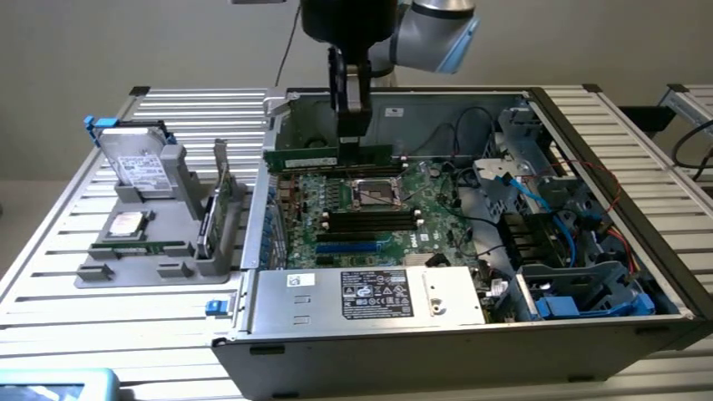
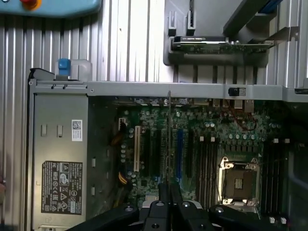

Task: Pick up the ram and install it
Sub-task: 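Pick up the ram and move it above insertion slot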

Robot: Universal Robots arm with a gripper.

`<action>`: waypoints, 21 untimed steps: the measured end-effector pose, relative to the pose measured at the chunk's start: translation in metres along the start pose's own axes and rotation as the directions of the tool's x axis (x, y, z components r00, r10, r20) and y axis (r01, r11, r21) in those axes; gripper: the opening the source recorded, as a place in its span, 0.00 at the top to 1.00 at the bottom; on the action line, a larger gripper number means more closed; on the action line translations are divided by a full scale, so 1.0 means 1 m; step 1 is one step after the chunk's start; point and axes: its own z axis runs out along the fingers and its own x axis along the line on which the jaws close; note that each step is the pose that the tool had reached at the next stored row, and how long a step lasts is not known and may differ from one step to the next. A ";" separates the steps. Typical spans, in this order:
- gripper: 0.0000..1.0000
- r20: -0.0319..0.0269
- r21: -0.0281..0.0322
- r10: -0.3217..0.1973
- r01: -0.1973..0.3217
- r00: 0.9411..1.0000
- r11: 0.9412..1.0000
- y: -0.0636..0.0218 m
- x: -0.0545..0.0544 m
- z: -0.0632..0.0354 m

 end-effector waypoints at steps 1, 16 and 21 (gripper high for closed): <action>0.88 -0.001 0.000 0.000 0.000 1.000 1.000 -0.0036 -0.002 0.0007; 0.88 -0.006 0.001 0.001 -0.001 1.000 1.000 -0.0434 -0.026 0.0097; 0.88 -0.006 0.001 0.003 -0.003 1.000 1.000 -0.0526 -0.032 0.0134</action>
